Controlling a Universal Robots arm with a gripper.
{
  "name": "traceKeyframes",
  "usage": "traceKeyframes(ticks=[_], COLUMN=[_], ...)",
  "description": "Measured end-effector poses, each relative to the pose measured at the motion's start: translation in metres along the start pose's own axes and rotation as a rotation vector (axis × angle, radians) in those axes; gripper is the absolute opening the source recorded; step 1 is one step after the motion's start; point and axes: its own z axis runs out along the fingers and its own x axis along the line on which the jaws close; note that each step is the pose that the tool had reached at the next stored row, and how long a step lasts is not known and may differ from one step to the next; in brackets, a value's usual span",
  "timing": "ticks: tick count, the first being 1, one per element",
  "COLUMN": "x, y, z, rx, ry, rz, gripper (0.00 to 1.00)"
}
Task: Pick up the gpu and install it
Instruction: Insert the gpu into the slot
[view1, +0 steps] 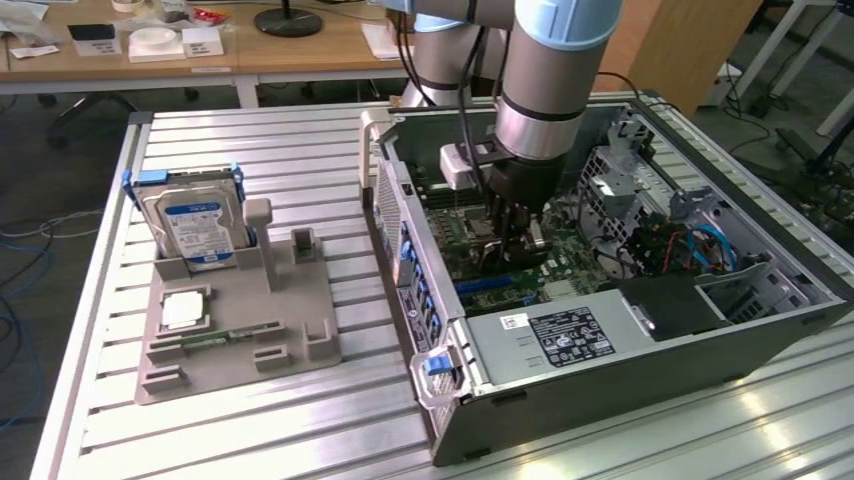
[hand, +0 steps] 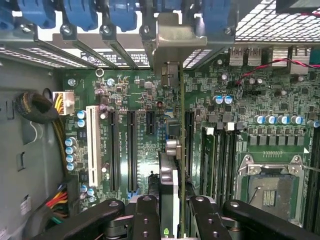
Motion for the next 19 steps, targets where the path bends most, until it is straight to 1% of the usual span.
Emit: traceKeyframes(ticks=[4, 8, 11, 19], x=[0.0001, 0.0001, 0.0001, 0.0001], y=[0.0013, 0.002, 0.0021, 0.003], z=[0.0037, 0.0039, 0.0039, 0.0038], rx=[-0.0002, 0.0017, 0.0043, 0.0046], ry=[0.0, -0.0002, -0.0008, -0.0007], rz=[-0.001, -0.002, -0.002, -0.002], gripper=[0.28, 0.28, 0.28, 0.28])
